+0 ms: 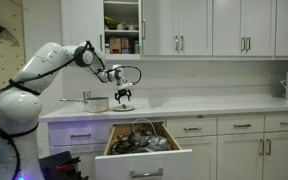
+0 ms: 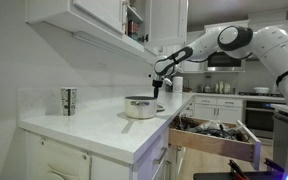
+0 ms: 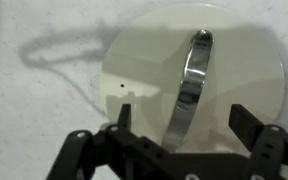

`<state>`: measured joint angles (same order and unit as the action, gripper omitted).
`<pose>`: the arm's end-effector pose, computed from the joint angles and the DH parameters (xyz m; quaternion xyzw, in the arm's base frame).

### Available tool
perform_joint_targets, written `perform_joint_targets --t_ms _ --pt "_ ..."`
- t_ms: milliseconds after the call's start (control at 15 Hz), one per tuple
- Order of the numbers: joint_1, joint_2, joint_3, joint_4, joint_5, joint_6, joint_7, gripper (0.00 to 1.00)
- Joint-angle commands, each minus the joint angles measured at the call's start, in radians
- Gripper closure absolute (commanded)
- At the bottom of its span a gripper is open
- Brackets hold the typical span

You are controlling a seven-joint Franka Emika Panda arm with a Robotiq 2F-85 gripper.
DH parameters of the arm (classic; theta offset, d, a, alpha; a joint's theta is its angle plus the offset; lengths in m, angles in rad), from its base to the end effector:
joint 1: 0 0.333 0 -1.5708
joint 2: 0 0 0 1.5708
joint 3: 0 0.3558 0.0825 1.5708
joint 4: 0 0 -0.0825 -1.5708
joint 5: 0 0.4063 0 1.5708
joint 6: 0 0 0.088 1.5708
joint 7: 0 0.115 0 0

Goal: Put the lid on the pot

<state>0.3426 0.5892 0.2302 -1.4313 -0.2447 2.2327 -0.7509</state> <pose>0.6780 0.3821 0.3957 0.7591 0.6394 0.1099 0.0533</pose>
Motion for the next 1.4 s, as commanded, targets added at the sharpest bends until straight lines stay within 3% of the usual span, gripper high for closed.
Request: perform_joint_targets --t_ms 0,600,1333 --pt "0.020 0.068 0.000 0.141 0.000 -0.106 0.059 0.00" --pt "0.046 0.178 -0.005 0.342 0.005 -0.308 0.134 0.00" --pt "0.057 0.251 -0.005 0.444 0.008 -0.391 0.154 0.00"
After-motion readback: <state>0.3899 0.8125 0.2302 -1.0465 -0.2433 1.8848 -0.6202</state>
